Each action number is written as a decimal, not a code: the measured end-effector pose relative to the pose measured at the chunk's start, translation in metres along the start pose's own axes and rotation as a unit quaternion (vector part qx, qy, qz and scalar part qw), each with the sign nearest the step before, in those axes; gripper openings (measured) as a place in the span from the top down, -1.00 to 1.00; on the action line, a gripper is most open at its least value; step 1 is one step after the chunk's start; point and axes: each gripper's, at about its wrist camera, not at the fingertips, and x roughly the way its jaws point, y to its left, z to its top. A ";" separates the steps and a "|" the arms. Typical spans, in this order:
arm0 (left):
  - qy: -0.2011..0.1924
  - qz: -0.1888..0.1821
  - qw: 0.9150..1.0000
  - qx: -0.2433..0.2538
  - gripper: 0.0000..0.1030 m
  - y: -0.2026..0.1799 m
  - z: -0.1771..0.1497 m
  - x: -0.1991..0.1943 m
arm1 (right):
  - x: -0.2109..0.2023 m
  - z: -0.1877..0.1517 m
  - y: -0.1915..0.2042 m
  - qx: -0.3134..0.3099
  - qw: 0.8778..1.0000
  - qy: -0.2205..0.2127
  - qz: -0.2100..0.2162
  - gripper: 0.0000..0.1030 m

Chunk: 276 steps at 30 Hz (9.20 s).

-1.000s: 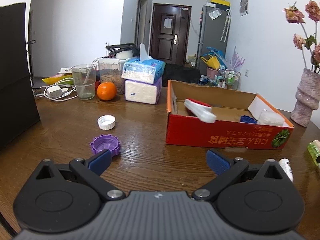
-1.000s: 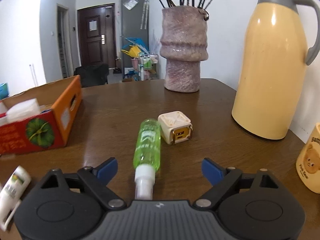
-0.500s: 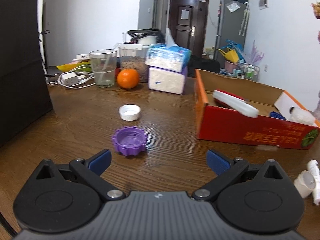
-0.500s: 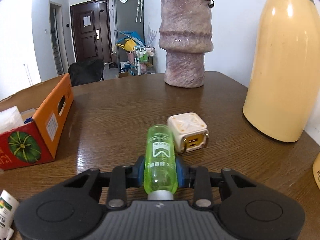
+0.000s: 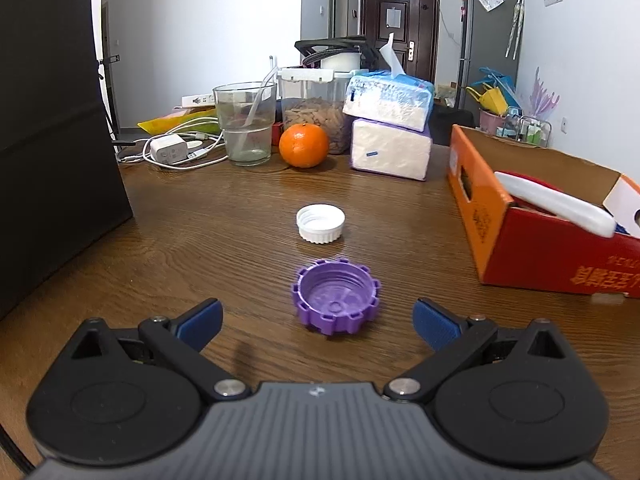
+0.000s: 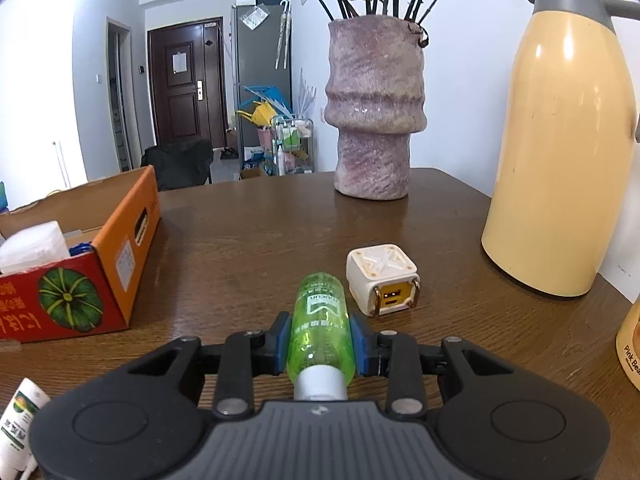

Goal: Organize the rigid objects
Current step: 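Grasp the green spray bottle with the right tool while the left tool grasps the purple cap, then carry the green spray bottle and purple cap over the cardboard box, then lower the spray bottle and purple cap into the box and open both tools, then lift both open tools out of the cardboard box, then move both tools back toward the white spray bottle and white cap on the table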

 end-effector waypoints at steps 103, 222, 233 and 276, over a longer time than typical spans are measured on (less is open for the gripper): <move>-0.134 -0.159 0.978 0.024 -0.08 -0.152 0.042 -0.080 | -0.102 0.020 0.159 -0.030 0.974 -0.121 0.187 0.41; -0.066 -0.088 0.993 0.036 -1.00 -0.183 0.111 -0.009 | -0.027 0.081 0.197 -0.122 0.982 -0.052 0.132 -1.00; -0.076 -0.101 0.991 0.045 -1.00 -0.172 0.091 -0.051 | -0.072 0.065 0.179 -0.130 0.980 -0.066 0.137 -1.00; -0.029 -0.144 0.985 0.095 -1.00 -0.124 -0.032 -0.135 | -0.173 -0.053 0.125 -0.164 0.978 -0.026 0.127 -1.00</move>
